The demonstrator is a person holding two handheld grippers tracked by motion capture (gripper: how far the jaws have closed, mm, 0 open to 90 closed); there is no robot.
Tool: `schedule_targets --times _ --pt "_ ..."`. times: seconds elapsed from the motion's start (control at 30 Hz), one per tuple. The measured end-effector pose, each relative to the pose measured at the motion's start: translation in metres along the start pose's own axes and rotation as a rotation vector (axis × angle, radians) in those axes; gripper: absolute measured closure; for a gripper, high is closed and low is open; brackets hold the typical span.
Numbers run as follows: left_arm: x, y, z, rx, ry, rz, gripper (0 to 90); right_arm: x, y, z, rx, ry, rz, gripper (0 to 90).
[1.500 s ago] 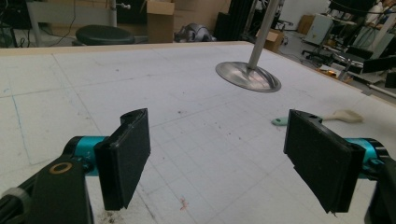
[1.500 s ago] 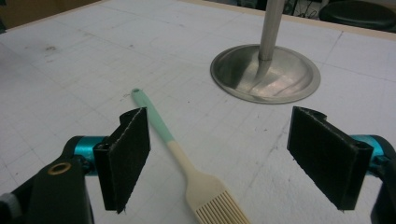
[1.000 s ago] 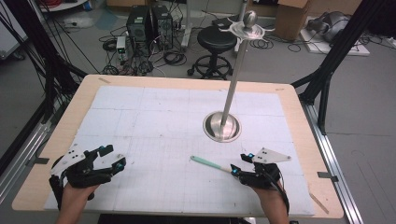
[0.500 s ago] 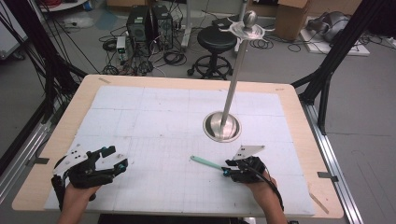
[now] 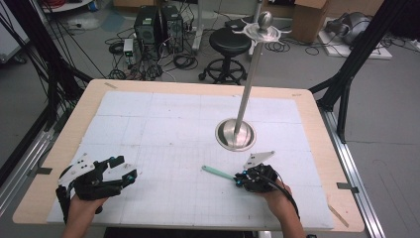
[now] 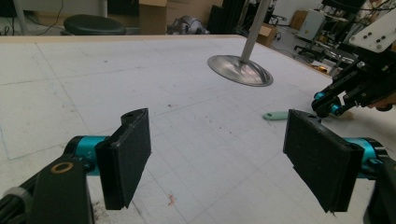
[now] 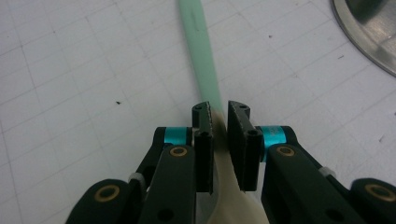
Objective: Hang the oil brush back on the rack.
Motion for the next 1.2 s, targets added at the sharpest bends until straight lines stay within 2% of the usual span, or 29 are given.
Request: schedule_targets --times 0.13,0.37,0.53,0.63,0.7,0.73,0.77,0.8,0.83,0.87,0.93,0.97,1.0,1.03,1.1,1.13,1.17,1.2 --pt "0.000 0.000 0.000 -0.001 -0.004 -0.003 23.9 0.000 0.002 -0.001 -0.008 -0.008 -0.011 82.2" --pt "0.000 0.000 0.000 -0.001 -0.006 -0.002 24.9 -0.001 0.002 -0.001 0.036 -0.002 -0.003 83.2" --pt "-0.001 0.001 0.000 -0.009 -0.012 -0.003 26.3 -0.007 0.003 -0.001 0.065 -0.002 0.047 83.2" --pt "-0.001 0.001 0.001 -0.008 -0.031 -0.006 26.9 -0.014 0.008 -0.003 0.080 0.005 0.121 83.2" --pt "0.000 0.002 0.002 -0.013 -0.051 -0.005 27.0 -0.015 0.009 -0.004 0.083 0.008 0.134 83.1" --pt "0.000 0.002 0.003 -0.012 -0.061 -0.004 27.0 -0.018 0.013 -0.006 0.079 0.016 0.168 83.1" --pt "0.000 0.002 0.004 -0.010 -0.068 -0.005 27.0 -0.019 0.015 -0.007 0.074 0.017 0.175 83.1" --pt "0.001 0.002 0.007 -0.009 -0.093 -0.005 26.8 -0.020 0.017 -0.009 0.068 0.020 0.188 83.1" --pt "0.001 0.002 0.007 -0.009 -0.093 -0.005 26.7 -0.020 0.017 -0.009 0.068 0.020 0.188 83.1" --pt "0.002 0.004 0.010 0.005 -0.109 0.002 26.6 -0.021 0.020 -0.011 0.063 0.022 0.215 83.1" --pt "0.003 0.005 0.011 0.003 -0.120 0.006 26.6 -0.023 0.024 -0.013 0.055 0.026 0.246 83.1" --pt "0.003 0.005 0.013 0.002 -0.138 0.004 26.6 -0.023 0.024 -0.013 0.055 0.026 0.246 83.1" --pt "0.004 0.006 0.014 0.001 -0.151 0.005 26.9 -0.025 0.028 -0.016 0.055 0.034 0.278 83.0" --pt "0.005 0.007 0.016 0.001 -0.166 -0.001 26.9 -0.025 0.028 -0.016 0.055 0.034 0.278 83.0" --pt "0.008 0.008 0.018 0.000 -0.188 -0.013 28.3 -0.027 0.032 -0.017 0.050 0.039 0.314 83.0" --pt "0.011 0.009 0.021 -0.004 -0.224 -0.028 28.3 -0.029 0.036 -0.019 0.049 0.049 0.338 83.0" --pt "0.011 0.009 0.021 -0.004 -0.224 -0.028 28.2 -0.030 0.038 -0.020 0.045 0.053 0.349 83.0" --pt "0.014 0.009 0.025 -0.006 -0.263 -0.035 28.1 -0.030 0.040 -0.021 0.045 0.062 0.362 83.0"
Point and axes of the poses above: each handheld gripper's, and its own axes: x roughly forward along the jaws, y roughly out of its top, z roughly to its right, the point moved 3 cm from there along x, roughly forward along the jaws, and after that the axes turned 15 degrees about -x, right-handed, at the moved point
